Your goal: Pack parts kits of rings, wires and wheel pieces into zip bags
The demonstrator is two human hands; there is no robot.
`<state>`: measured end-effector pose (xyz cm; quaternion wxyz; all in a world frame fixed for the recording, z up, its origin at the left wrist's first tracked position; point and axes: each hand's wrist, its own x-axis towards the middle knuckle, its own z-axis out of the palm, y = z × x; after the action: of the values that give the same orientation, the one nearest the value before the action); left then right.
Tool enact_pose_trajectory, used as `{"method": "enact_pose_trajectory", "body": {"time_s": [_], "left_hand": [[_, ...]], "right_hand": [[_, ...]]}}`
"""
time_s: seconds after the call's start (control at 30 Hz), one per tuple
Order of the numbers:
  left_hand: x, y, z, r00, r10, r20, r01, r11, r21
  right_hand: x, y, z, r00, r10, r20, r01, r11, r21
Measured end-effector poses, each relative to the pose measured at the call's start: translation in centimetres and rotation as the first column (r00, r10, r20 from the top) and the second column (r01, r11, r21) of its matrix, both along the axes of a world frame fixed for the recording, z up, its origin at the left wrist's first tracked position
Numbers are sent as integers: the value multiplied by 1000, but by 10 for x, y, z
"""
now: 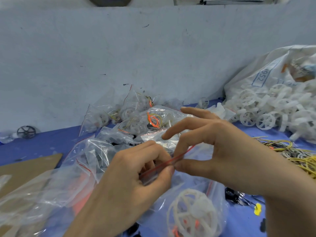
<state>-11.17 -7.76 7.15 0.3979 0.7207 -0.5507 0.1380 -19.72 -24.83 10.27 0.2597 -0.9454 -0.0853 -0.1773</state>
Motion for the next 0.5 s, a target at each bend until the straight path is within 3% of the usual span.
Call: {"method": "enact_pose_trajectory", "body": {"time_s": [0.2, 0.37, 0.5], "left_hand": [[0, 1, 1, 997, 35, 68, -36, 999, 5], [3, 2, -1, 994, 83, 76, -84, 996, 8], [2, -6, -4, 994, 65, 87, -68, 997, 26]], "right_hand": [[7, 1, -5, 1000, -4, 22, 5, 1000, -12], [1, -14, -5, 996, -78, 45, 68, 978, 198], [2, -13, -6, 1000, -24, 11, 22, 993, 115]]}}
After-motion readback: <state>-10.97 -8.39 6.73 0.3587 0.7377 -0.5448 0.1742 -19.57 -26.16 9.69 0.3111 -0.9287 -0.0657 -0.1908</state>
